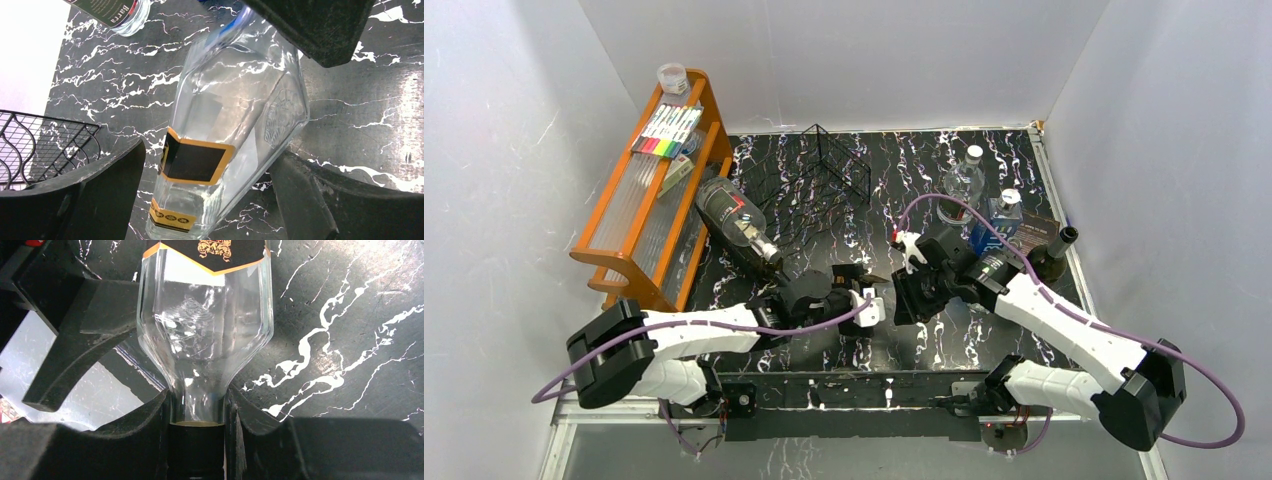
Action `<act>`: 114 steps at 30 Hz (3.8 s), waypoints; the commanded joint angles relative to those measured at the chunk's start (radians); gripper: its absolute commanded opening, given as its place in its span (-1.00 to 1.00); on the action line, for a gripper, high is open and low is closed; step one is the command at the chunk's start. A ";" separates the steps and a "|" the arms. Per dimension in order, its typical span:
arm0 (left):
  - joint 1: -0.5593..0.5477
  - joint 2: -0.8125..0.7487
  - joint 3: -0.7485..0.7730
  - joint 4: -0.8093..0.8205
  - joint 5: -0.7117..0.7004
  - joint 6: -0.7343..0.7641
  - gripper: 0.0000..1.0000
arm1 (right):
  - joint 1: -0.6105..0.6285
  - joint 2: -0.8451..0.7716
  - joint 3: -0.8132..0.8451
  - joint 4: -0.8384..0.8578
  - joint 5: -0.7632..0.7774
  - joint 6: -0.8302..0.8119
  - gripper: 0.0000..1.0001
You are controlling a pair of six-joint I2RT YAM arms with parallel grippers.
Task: Put the wine bottle on the wine rack
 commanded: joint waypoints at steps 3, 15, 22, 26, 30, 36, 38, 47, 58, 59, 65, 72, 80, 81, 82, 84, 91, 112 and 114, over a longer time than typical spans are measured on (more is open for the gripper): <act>0.036 -0.009 0.052 -0.056 0.071 -0.017 0.78 | -0.002 -0.052 0.000 0.115 -0.040 0.023 -1.00; 0.037 0.090 0.053 -0.023 0.140 0.067 0.59 | -0.002 -0.013 0.025 0.043 -0.120 0.031 -1.00; 0.038 0.125 0.043 0.026 0.117 0.168 -0.08 | -0.002 0.004 0.043 0.043 -0.153 0.051 -0.47; 0.038 0.092 0.018 0.060 0.132 0.177 -0.18 | -0.003 0.038 0.044 0.040 -0.166 0.049 -0.13; 0.038 0.065 -0.001 0.080 0.150 0.171 -0.21 | -0.002 0.076 0.054 0.054 -0.169 0.040 0.07; 0.038 0.036 -0.018 0.118 0.151 0.139 -0.25 | -0.003 0.128 0.054 0.076 -0.180 0.025 0.14; 0.038 0.031 -0.022 0.131 0.155 0.133 -0.26 | -0.004 0.138 0.044 0.093 -0.185 0.020 0.15; 0.038 0.023 -0.009 0.140 0.158 0.080 -0.28 | -0.003 0.170 0.011 0.110 -0.177 0.009 -0.46; 0.041 -0.021 0.038 0.078 0.092 -0.010 0.59 | -0.003 0.045 0.015 0.150 -0.092 -0.003 -1.00; 0.040 -0.032 0.039 0.077 0.077 -0.021 0.69 | -0.003 0.029 0.013 0.159 -0.077 -0.002 -1.00; 0.052 -0.108 0.070 -0.014 0.060 -0.043 0.97 | -0.004 -0.018 -0.018 0.194 -0.019 0.000 -1.00; 0.063 -0.193 0.075 -0.126 0.048 -0.066 0.96 | -0.003 -0.040 -0.020 0.207 -0.012 0.008 -1.00; 0.168 -0.097 0.068 -0.176 0.216 -0.128 0.97 | -0.003 0.013 -0.054 0.207 -0.100 0.005 -1.00; 0.186 -0.076 0.088 -0.200 0.270 -0.105 0.97 | -0.004 0.019 -0.050 0.200 -0.112 0.007 -1.00; 0.200 -0.035 0.125 -0.290 0.370 -0.044 0.96 | -0.004 0.035 -0.029 0.170 -0.119 0.004 -1.00; 0.215 0.039 0.130 -0.310 0.346 0.019 0.96 | -0.004 0.036 -0.006 0.143 -0.154 -0.002 -1.00; 0.219 0.109 0.032 -0.021 0.326 0.160 0.19 | -0.005 0.048 0.021 0.088 -0.244 -0.002 -0.75; 0.166 0.065 -0.029 0.206 0.261 0.055 -0.36 | -0.005 0.214 -0.013 0.193 -0.362 -0.056 0.30; 0.166 0.065 -0.023 0.205 0.264 0.054 -0.36 | -0.005 0.219 -0.020 0.198 -0.349 -0.054 0.32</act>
